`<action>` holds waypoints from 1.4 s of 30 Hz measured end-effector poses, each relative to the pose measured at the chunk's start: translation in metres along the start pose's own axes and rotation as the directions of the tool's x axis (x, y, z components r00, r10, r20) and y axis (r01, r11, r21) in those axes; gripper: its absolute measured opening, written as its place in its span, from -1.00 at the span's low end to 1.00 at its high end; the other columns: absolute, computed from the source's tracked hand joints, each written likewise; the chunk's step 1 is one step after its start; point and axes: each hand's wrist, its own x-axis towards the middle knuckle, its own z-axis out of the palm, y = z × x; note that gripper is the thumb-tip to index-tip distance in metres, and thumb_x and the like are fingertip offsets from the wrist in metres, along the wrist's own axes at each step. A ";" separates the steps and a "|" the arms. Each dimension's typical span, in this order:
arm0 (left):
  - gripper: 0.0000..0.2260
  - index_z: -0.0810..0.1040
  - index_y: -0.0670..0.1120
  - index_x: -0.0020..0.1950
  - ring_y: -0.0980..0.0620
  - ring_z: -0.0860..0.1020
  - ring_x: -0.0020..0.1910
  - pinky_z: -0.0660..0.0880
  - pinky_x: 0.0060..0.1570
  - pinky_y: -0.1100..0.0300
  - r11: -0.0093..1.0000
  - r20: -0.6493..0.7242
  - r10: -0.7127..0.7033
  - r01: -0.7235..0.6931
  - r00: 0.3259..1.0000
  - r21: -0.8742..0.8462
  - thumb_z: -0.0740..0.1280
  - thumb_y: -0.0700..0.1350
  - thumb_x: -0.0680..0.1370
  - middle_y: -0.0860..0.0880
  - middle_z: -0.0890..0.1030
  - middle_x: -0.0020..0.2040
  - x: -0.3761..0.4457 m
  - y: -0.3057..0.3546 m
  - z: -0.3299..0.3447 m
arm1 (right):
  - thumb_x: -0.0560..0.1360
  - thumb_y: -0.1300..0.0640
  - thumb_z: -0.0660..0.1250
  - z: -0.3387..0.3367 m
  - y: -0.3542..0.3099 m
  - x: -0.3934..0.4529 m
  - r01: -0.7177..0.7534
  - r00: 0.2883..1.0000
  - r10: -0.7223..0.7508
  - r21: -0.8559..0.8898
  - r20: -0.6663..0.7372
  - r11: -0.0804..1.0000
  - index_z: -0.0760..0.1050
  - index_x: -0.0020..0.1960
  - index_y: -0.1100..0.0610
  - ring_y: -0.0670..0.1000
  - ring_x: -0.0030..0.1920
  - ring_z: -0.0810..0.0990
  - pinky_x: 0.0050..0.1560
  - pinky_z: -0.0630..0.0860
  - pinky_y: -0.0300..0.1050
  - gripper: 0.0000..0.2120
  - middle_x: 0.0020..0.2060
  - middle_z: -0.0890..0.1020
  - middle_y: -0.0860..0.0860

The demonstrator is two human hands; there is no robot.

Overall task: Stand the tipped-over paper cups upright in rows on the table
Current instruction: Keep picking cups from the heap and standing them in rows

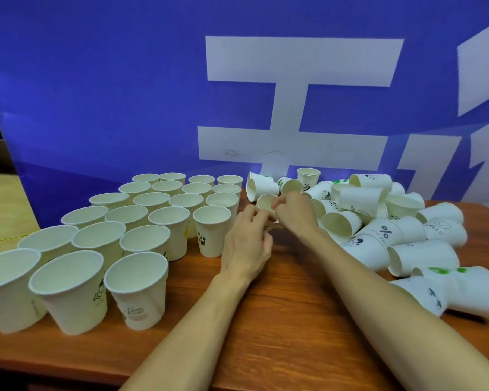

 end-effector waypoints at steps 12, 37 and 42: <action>-0.81 0.56 0.04 0.00 -0.01 0.46 -0.05 0.51 -0.36 0.11 0.960 0.046 0.218 -0.223 0.975 0.170 0.38 -0.08 0.41 0.06 0.49 0.10 0.001 0.003 -0.005 | 0.36 0.30 0.21 -0.007 0.015 -0.025 0.000 0.997 -0.021 0.254 0.079 0.967 0.48 -0.38 0.01 0.05 -0.25 0.51 -0.27 0.40 -0.13 -0.76 -0.42 0.54 -0.08; -0.83 0.60 0.06 -0.13 0.10 0.58 -0.15 0.50 -0.23 0.13 0.975 0.066 -0.037 0.022 0.997 0.223 0.30 0.12 0.49 0.11 0.65 -0.16 -0.045 0.030 -0.075 | 0.47 -0.11 -0.13 0.004 0.016 -0.066 0.304 0.938 -0.179 0.456 -0.297 0.836 0.48 -0.42 -0.05 -0.01 -0.39 0.51 -0.28 0.40 -0.09 -0.50 -0.57 0.46 -0.13; -0.87 0.59 0.11 -0.05 0.07 0.60 -0.06 0.47 -0.18 0.14 0.945 0.062 -0.184 0.159 0.981 0.287 0.32 0.11 0.50 0.11 0.68 -0.10 -0.055 0.027 -0.092 | 0.50 -0.11 -0.11 0.006 0.016 -0.072 0.277 0.954 -0.188 0.453 -0.233 0.847 0.53 -0.42 0.00 0.00 -0.35 0.54 -0.22 0.47 -0.04 -0.45 -0.55 0.48 -0.13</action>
